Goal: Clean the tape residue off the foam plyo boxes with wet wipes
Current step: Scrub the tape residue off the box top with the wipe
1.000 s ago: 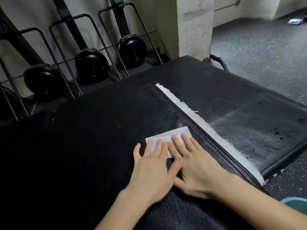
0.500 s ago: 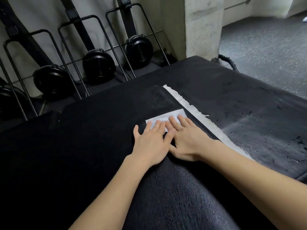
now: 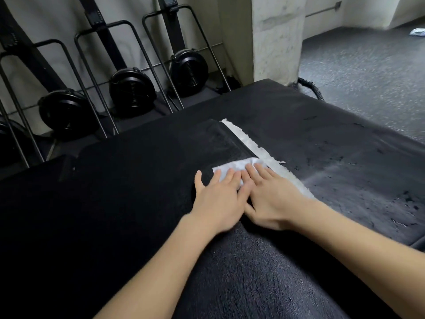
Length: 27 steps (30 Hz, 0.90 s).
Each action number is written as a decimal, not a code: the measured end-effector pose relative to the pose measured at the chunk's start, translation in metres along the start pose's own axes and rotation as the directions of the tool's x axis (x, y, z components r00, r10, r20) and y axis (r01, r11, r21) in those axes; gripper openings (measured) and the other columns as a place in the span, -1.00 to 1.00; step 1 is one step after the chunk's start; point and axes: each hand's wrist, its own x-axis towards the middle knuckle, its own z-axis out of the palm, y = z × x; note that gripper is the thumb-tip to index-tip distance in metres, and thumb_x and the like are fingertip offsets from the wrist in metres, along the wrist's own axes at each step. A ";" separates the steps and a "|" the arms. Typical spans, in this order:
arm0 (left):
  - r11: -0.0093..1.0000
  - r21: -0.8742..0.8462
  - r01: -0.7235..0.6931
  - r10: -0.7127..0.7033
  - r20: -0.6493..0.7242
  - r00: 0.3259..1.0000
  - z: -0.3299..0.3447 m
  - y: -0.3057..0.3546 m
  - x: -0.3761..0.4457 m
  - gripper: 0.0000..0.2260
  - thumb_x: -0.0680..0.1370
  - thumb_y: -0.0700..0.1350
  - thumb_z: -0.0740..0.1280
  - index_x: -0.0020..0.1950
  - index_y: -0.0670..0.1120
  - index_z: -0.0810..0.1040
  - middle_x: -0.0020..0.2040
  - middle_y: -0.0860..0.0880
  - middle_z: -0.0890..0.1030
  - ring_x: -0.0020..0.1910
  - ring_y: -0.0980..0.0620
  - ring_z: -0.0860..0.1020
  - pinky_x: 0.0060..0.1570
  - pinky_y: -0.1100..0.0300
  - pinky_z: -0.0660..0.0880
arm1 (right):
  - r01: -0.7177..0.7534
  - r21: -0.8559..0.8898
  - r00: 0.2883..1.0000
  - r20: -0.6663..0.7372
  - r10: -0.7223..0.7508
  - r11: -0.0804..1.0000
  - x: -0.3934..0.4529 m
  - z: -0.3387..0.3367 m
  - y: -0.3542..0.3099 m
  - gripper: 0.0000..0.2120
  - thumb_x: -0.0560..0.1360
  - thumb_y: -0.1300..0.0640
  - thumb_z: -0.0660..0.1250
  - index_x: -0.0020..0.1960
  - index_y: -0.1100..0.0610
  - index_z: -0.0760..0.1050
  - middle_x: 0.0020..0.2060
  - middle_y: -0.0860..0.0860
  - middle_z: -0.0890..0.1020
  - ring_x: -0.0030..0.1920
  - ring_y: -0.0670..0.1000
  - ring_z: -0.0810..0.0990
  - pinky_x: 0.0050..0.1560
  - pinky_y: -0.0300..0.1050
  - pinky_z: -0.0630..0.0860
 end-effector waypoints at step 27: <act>0.999 0.027 -0.035 0.035 -0.008 0.999 -0.004 0.052 -0.025 -0.32 0.56 0.32 -0.28 0.55 0.09 0.25 0.55 0.11 0.27 0.56 0.00 0.14 0.47 -0.29 -0.24 | 0.016 0.097 0.992 -0.126 -0.004 0.995 -0.068 0.000 0.019 -0.16 0.56 -0.32 -0.21 0.61 0.23 0.10 0.56 0.26 0.23 0.60 0.21 0.11 0.61 0.03 0.04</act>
